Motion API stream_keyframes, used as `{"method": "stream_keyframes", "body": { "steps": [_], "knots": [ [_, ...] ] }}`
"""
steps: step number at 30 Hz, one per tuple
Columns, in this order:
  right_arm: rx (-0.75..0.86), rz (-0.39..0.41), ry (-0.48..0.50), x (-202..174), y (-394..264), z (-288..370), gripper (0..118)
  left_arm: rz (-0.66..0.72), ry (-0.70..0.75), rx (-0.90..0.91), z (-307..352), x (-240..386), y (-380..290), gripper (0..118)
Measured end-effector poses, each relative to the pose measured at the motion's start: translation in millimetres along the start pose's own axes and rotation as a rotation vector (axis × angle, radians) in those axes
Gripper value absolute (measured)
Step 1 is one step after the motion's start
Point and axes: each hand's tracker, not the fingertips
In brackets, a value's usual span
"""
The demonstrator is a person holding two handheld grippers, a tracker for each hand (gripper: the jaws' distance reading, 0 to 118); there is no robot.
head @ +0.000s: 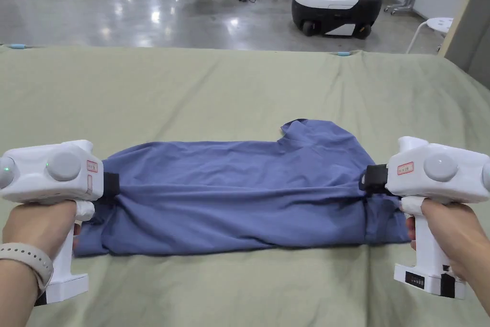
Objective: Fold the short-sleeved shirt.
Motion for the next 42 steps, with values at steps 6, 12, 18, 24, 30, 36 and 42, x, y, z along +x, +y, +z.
{"method": "stream_keyframes", "body": {
  "steps": [6,12,18,24,30,36,42],
  "knots": [
    [0.328,0.146,0.054,-11,-69,102,96,-0.159,-0.059,0.454,116,5,-86,109],
    [0.575,0.201,0.077,-24,-170,155,75,-0.241,-0.009,0.59,167,17,-197,80],
    [0.534,0.138,0.094,-20,-193,162,7,-0.246,-0.014,0.349,145,-1,-212,0],
    [0.5,0.149,0.065,-18,-194,155,7,-0.224,0.061,0.238,96,-12,-163,83],
    [0.427,0.153,0.008,-8,-187,137,7,-0.192,0.095,0.144,27,-17,-107,91],
    [0.279,0.136,-0.077,13,-152,96,20,-0.261,0.109,0.048,7,1,-88,15],
    [0.1,0.101,-0.105,31,-103,2,103,-0.301,0.133,0.086,17,20,-97,8]
  ]
}}
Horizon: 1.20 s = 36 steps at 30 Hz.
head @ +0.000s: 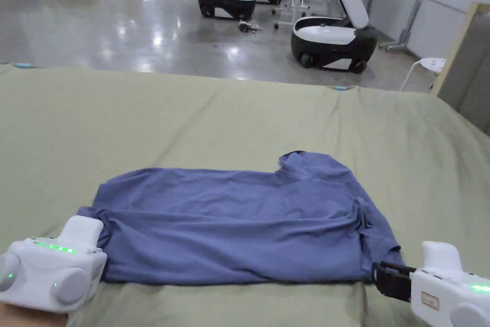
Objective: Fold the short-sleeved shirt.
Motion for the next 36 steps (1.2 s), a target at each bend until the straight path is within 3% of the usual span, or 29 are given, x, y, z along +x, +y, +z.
{"method": "stream_keyframes", "body": {
  "steps": [2,3,4,5,6,14,24,30,36],
  "knots": [
    [-0.104,-0.024,0.018,2,12,-23,97,0.009,-0.005,0.0,1,-4,0,6],
    [-0.128,-0.043,0.04,3,16,-28,78,0.016,-0.011,-0.001,3,-6,0,5],
    [-0.103,-0.043,0.053,4,19,-27,47,0.025,-0.019,-0.002,4,-8,0,4],
    [-0.088,-0.025,0.048,3,22,-23,25,0.03,-0.03,-0.004,4,-10,1,3],
    [-0.066,-0.004,0.057,0,25,-18,11,0.027,-0.035,-0.007,4,-12,1,3],
    [-0.022,0.03,0.092,0,60,37,11,0.047,-0.074,0.016,35,-31,18,0],
    [0.116,0.069,0.125,5,80,147,11,0.04,-0.1,0.15,136,-58,30,0],
    [0.114,0.025,0.172,3,11,195,11,0.019,-0.115,0.137,167,-65,-25,0],
    [0.0,-0.092,0.151,6,-94,159,11,0.099,-0.144,0.02,135,-58,-105,0]
  ]
}}
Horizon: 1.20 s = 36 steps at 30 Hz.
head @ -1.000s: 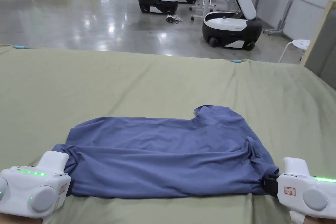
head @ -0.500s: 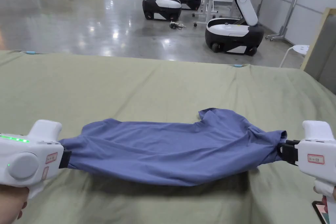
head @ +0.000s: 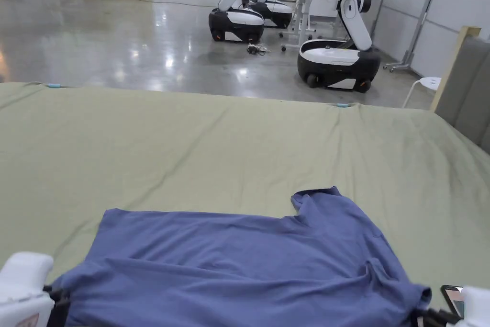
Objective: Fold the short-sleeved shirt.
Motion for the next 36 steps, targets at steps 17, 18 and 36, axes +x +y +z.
{"method": "stream_keyframes", "body": {
  "steps": [17,18,36],
  "knots": [
    [0.497,0.198,0.044,-98,29,61,16,-0.056,0.047,0.398,41,60,10,15],
    [0.485,0.204,0.03,-102,29,57,4,-0.076,0.052,0.345,32,60,12,0],
    [0.317,0.193,0.032,-90,59,1,4,-0.038,0.164,-0.027,-202,-30,182,112]
  ]
}}
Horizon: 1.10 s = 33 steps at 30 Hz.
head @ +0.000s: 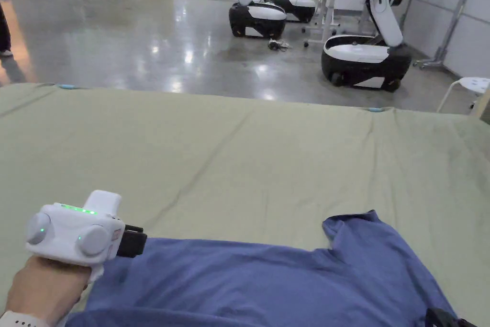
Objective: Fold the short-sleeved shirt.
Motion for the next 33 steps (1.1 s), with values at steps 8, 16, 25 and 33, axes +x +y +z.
{"method": "stream_keyframes", "body": {
  "steps": [8,16,25,33],
  "knots": [
    [-0.198,-0.017,-0.057,50,35,-88,4,-0.055,-0.033,-0.032,-5,24,-5,40],
    [-0.473,-0.001,-0.077,102,71,-252,92,-0.046,-0.056,0.096,53,26,0,6],
    [-0.62,-0.049,-0.108,107,49,-302,22,-0.064,-0.07,0.113,74,19,2,6],
    [-0.395,0.073,-0.061,79,92,-221,4,0.014,-0.097,0.144,92,8,0,4]
  ]
}}
